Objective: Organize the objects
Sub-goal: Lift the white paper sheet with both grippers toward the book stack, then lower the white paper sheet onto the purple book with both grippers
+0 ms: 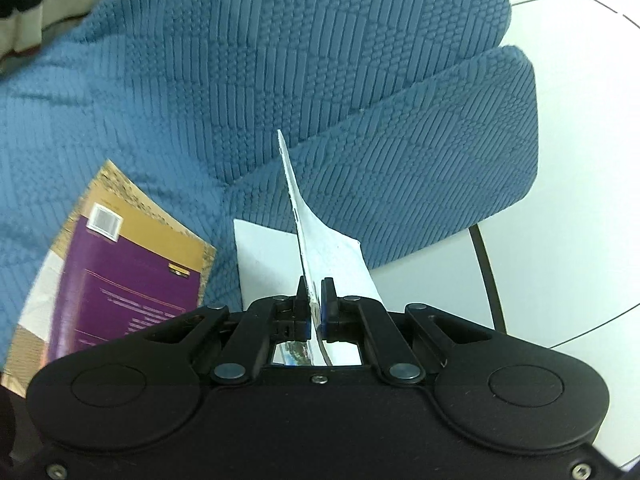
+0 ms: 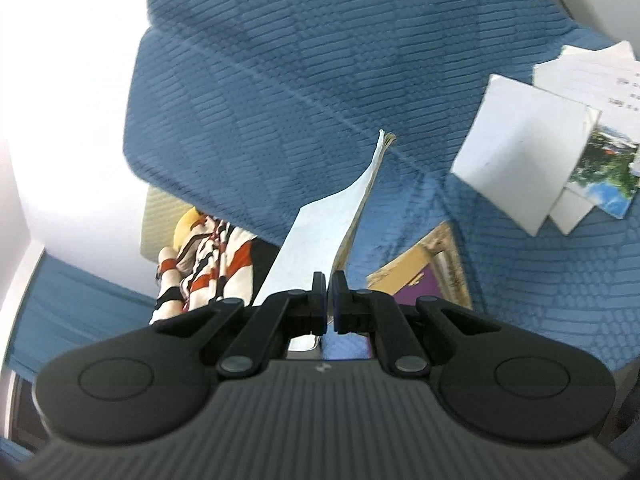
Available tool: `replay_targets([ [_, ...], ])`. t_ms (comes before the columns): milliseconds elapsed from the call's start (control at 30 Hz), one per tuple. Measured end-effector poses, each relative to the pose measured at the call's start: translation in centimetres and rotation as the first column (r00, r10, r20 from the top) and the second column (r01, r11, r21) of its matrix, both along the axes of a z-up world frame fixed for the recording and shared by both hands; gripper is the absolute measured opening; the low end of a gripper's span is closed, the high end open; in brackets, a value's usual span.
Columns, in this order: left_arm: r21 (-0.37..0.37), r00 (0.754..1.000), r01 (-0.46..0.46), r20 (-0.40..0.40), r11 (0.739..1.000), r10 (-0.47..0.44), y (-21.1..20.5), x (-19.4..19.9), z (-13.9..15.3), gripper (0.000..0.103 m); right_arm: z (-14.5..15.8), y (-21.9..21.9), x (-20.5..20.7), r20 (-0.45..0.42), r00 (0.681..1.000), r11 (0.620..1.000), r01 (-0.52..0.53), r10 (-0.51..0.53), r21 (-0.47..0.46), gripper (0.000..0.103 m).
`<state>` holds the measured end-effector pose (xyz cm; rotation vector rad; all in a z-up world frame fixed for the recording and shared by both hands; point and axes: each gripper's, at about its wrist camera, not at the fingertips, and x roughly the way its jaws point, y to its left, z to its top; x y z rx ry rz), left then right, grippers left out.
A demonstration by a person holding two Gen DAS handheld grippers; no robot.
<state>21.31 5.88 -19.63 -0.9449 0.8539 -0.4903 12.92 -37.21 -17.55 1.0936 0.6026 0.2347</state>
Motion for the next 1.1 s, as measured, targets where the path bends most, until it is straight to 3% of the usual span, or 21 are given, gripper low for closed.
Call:
replay_targets([
  [133, 0.013, 1.000, -0.002, 0.002, 1.000, 0.002, 1.8, -0.8, 0.4, 0.004, 0.8, 1.4, 0.4, 0.000, 1.000, 0.999, -0.028, 0.028, -0.022, 0.006],
  [333, 0.047, 1.000, 0.002, -0.030, 0.999, -0.001, 3.3, -1.7, -1.5, 0.005, -0.1, 3.1, 0.9, -0.034, 0.998, 0.998, -0.059, 0.057, -0.034, 0.006],
  [733, 0.154, 0.988, 0.050, -0.149, 0.987, -0.026, 4.2, -3.2, -7.9, 0.007, -5.5, 5.7, 1.0, -0.166, 0.983, 0.993, -0.095, 0.082, -0.072, 0.006],
  [1100, 0.255, 0.967, 0.136, -0.242, 0.957, -0.072, 3.1, -4.9, -11.8, 0.008, -9.7, 7.1, 0.3, -0.276, 0.958, 0.983, -0.117, 0.074, -0.143, 0.006],
])
